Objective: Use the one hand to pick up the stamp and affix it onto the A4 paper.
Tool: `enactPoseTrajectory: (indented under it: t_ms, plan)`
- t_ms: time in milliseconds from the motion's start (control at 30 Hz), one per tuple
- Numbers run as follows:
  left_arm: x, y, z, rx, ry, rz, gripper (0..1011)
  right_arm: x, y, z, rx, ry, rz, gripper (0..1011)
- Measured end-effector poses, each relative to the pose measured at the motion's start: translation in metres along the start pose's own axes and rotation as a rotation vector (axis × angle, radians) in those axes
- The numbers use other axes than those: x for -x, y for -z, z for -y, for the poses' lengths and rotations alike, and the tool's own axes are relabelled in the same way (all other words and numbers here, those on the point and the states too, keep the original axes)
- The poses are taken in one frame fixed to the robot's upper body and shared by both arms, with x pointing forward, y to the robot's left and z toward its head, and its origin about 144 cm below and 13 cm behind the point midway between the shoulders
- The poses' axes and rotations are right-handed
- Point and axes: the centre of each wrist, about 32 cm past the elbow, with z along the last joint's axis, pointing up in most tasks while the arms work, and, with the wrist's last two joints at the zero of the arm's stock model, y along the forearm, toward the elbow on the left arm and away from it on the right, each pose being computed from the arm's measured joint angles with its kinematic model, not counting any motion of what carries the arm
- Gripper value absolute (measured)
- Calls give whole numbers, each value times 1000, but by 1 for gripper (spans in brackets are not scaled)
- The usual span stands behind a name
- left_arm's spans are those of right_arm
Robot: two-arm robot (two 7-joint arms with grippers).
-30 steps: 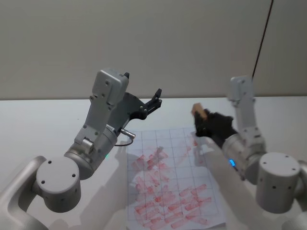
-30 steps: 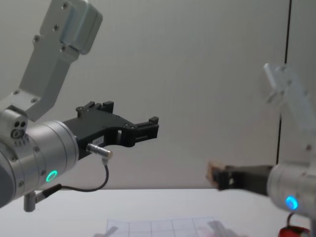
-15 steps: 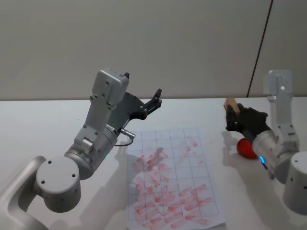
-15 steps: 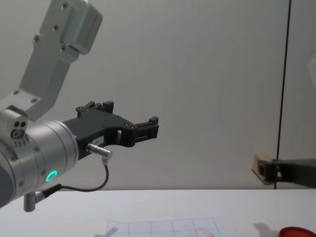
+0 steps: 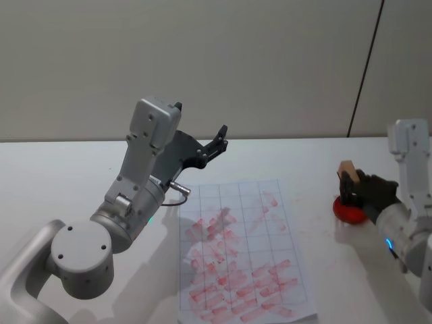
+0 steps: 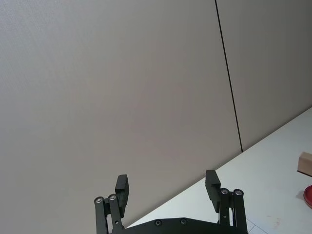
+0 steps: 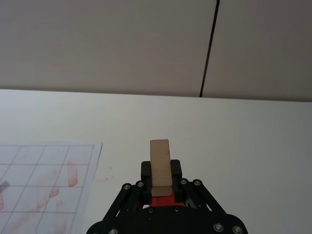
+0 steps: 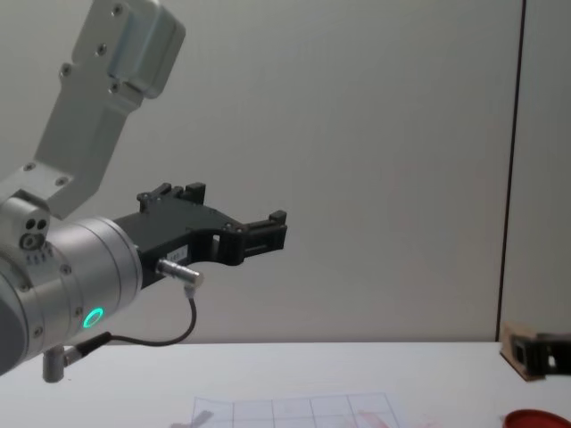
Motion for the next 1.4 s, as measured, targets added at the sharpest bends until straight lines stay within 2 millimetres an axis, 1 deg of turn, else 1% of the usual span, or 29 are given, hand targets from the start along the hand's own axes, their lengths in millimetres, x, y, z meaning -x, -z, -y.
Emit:
enactPoseTrajectory:
  t_ms: [367,600,833,933,1033,1067,1133,1167,1200,1267,1300,1333,1367,1400]
  plan:
    - [0,0,0,0,0,0,1002,-9,15,3,63,27,-7,214]
    - [0,0,0,0,0,0,1001,-13,25,0,85,39,-18,216]
    - [0,0,0,0,0,0,1001,-15,30,-6,82,42,-26,218]
    - [0,0,0,0,0,0,1001,-15,31,-8,77,37,-29,276]
    - [0,0,0,0,0,0,1001,-15,32,-10,73,33,-31,390]
    - [0,0,0,0,0,0,1001,-15,32,-10,71,32,-32,390]
    - [0,0,0,0,0,0,1001,-15,32,-11,64,28,-34,480]
    - [0,0,0,0,0,0,1001,-15,32,-12,58,25,-35,501]
    - [0,0,0,0,0,0,1001,-15,31,-12,55,24,-35,561]
    - [0,0,0,0,0,0,1001,-15,31,-12,48,22,-36,581]
    - [0,0,0,0,0,0,1001,-15,31,-12,39,19,-37,641]
    - [0,0,0,0,0,0,1001,-15,31,-11,33,18,-37,664]
    - [0,0,0,0,0,0,1001,-15,30,-11,27,17,-38,723]
    - [0,0,0,0,0,0,1001,-15,30,-10,13,13,-38,737]
